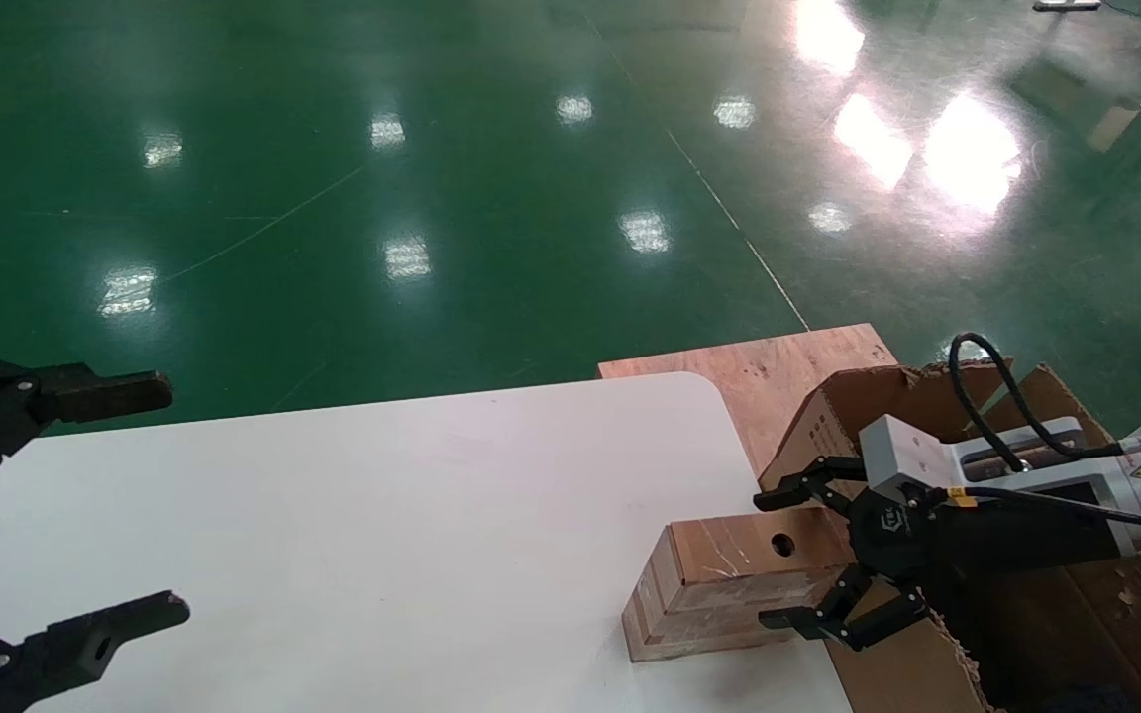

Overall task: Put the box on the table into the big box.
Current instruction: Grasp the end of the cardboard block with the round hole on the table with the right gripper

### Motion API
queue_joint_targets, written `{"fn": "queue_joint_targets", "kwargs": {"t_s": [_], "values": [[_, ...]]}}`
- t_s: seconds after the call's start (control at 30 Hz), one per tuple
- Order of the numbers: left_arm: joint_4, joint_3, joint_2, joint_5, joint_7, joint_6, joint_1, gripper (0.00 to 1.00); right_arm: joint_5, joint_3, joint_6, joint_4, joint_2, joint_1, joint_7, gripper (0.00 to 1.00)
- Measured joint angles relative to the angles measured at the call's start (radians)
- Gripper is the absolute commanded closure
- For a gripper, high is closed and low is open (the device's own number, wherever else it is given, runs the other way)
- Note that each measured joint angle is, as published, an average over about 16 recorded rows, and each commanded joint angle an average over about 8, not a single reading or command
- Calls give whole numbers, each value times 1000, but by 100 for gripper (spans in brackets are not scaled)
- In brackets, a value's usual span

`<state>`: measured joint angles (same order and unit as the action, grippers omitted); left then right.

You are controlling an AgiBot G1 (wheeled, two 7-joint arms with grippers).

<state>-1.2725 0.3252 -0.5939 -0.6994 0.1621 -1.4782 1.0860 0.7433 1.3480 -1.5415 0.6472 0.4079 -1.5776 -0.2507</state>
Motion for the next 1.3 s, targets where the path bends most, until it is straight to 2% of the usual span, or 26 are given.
{"fn": "queue_joint_targets", "kwargs": {"t_s": [0.87, 0.9, 0.93, 1.0, 1.03, 1.17, 1.2, 1.27, 1.3], "values": [[1, 0, 0, 1, 0, 0, 0, 0, -6, -5, 13, 31, -16, -16, 9, 0], [1, 0, 0, 1, 0, 0, 0, 1, -6, -5, 13, 31, -16, -16, 9, 0], [1, 0, 0, 1, 0, 0, 0, 9, -6, -5, 13, 32, -16, -16, 9, 0], [1, 0, 0, 1, 0, 0, 0, 34, -6, -5, 13, 32, -15, -16, 9, 1], [1, 0, 0, 1, 0, 0, 0, 46, -6, -5, 13, 32, -15, -16, 9, 8], [1, 0, 0, 1, 0, 0, 0, 95, -5, -5, 13, 32, -15, -16, 9, 58], [1, 0, 0, 1, 0, 0, 0, 100, -5, -5, 13, 31, -15, -16, 9, 70], [1, 0, 0, 1, 0, 0, 0, 100, -5, -5, 13, 31, -15, -16, 9, 95], [1, 0, 0, 1, 0, 0, 0, 100, -5, -5, 13, 31, -15, -16, 9, 100]]}}
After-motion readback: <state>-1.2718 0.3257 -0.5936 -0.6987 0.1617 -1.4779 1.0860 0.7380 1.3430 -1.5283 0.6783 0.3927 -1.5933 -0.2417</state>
